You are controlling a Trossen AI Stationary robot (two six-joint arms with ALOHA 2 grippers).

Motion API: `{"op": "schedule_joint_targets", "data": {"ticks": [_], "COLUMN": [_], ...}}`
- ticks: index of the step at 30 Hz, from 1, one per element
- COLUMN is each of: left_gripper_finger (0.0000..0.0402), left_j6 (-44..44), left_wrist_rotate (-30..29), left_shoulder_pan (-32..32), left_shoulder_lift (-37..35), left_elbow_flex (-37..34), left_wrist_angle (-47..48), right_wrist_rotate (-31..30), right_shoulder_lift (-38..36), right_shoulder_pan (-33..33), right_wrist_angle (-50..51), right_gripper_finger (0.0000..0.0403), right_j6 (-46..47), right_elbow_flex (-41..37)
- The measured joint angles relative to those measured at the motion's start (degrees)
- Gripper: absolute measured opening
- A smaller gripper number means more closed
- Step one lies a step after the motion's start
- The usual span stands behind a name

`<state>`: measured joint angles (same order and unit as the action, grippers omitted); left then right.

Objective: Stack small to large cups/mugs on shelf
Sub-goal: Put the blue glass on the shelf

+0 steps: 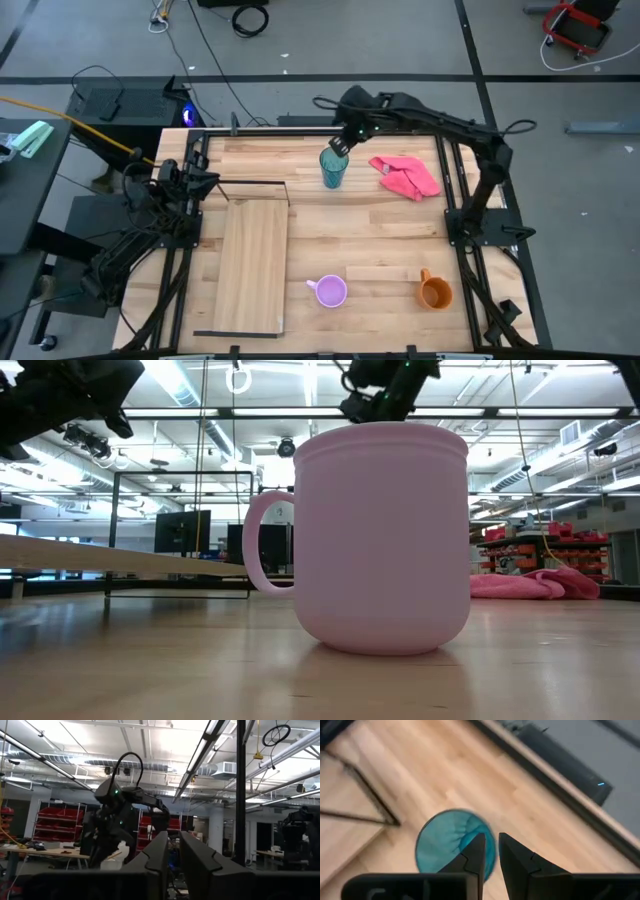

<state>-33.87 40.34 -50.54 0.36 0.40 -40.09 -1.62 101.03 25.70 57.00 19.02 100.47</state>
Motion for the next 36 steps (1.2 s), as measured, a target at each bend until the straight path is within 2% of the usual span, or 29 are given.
{"op": "schedule_joint_targets", "data": {"ticks": [6,14,19,36], "left_gripper_finger": [0.0061,0.0061,0.0066,0.0071], "left_j6": [-0.41,-0.28,-0.31,-0.28], "left_wrist_rotate": [0.04,0.09,0.09,0.09], "left_shoulder_pan": [0.0,0.01,0.0,0.0], "left_shoulder_lift": [0.0,0.0,0.0,0.0], "left_elbow_flex": [0.0,0.0,0.0,0.0], "left_wrist_angle": [1.13,1.74,2.55,3.79], "right_wrist_rotate": [0.65,-0.58,-1.32,-2.82], "right_shoulder_lift": [3.0,2.63,2.61,4.1], "right_shoulder_pan": [-0.49,-0.42,-0.25,0.05], "right_wrist_angle": [1.13,1.56,1.65,1.4], "right_gripper_finger": [0.007,0.0129,0.0152,0.0147], "right_j6": [-3.95,-5.52,-4.28,-4.12], "right_elbow_flex": [0.0,0.0,0.0,-1.47]}}
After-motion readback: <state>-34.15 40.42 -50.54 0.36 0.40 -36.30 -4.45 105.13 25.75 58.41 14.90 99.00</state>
